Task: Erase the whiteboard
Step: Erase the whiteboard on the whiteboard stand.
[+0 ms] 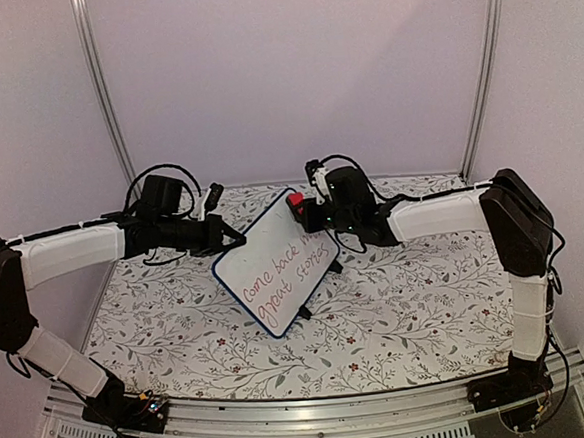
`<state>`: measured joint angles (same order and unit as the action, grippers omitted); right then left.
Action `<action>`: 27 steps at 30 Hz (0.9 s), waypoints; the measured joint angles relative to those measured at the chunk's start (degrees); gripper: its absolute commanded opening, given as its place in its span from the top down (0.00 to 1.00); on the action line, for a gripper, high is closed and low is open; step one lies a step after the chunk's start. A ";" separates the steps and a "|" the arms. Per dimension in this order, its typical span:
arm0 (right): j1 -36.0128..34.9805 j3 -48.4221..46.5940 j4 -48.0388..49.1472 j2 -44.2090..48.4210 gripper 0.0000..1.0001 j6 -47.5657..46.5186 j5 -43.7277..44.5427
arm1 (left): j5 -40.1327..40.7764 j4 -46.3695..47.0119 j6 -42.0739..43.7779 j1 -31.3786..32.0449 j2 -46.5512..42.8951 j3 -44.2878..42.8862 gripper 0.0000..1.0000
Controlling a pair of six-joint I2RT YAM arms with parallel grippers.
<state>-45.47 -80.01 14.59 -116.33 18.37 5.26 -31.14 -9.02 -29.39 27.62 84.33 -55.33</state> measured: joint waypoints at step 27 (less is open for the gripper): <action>-1.11 15.13 6.93 4.98 0.78 1.55 -1.36 | -0.85 -0.09 0.24 0.00 -0.02 0.00 1.00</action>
<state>-46.59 -64.88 21.52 -111.35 19.92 3.90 -31.99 -9.10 -29.15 27.62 84.31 -55.33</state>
